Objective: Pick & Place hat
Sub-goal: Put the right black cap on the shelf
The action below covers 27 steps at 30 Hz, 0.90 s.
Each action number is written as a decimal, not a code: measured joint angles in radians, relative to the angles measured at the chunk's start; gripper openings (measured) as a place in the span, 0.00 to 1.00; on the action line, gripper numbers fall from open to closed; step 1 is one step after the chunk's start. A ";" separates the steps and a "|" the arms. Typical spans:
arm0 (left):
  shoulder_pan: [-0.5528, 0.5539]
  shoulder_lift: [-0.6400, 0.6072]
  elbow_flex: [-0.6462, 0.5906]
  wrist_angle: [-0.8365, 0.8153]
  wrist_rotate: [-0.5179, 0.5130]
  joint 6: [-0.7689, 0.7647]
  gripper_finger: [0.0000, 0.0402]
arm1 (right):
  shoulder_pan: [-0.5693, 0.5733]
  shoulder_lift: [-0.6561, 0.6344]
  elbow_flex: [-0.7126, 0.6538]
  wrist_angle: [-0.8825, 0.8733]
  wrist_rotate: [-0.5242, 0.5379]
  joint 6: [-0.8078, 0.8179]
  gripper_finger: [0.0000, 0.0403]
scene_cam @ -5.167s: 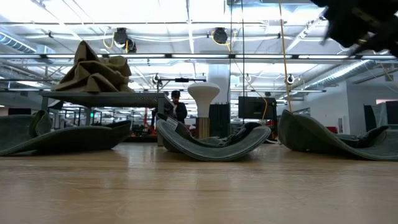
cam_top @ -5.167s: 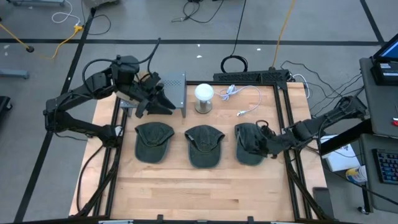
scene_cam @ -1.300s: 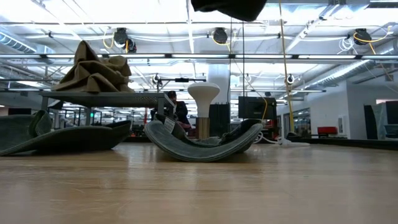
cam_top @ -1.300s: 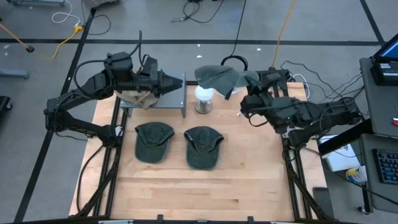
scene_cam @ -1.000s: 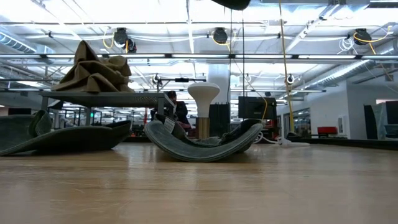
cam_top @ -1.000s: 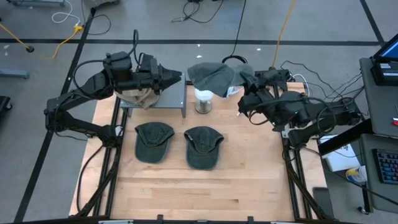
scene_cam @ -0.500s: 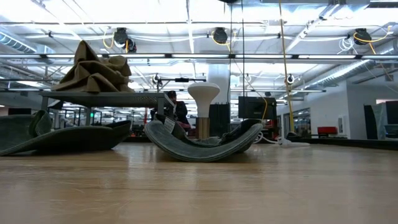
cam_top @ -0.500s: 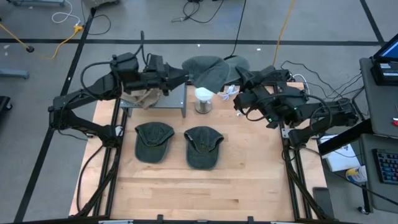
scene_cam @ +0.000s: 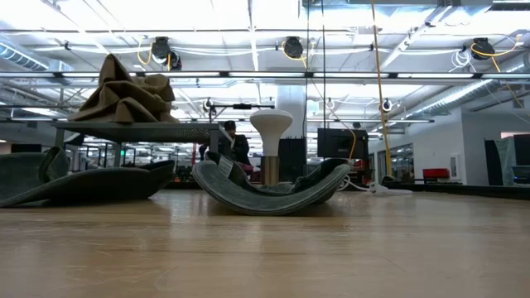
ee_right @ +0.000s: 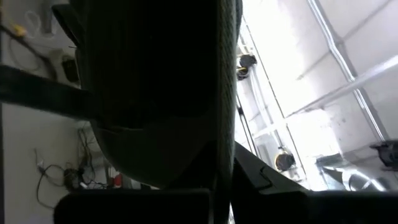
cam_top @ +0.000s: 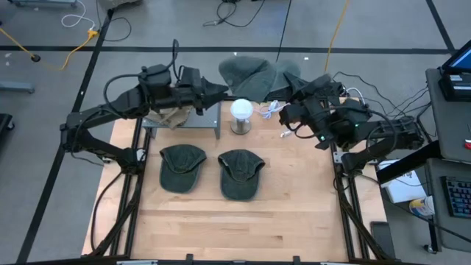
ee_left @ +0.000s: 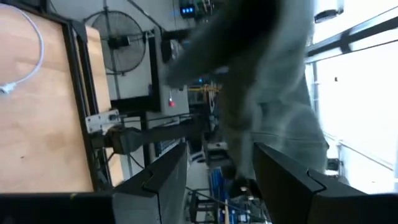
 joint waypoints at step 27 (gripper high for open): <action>-0.009 0.020 0.000 0.117 -0.151 0.040 0.46 | 0.019 0.000 0.000 -0.005 0.001 0.056 0.02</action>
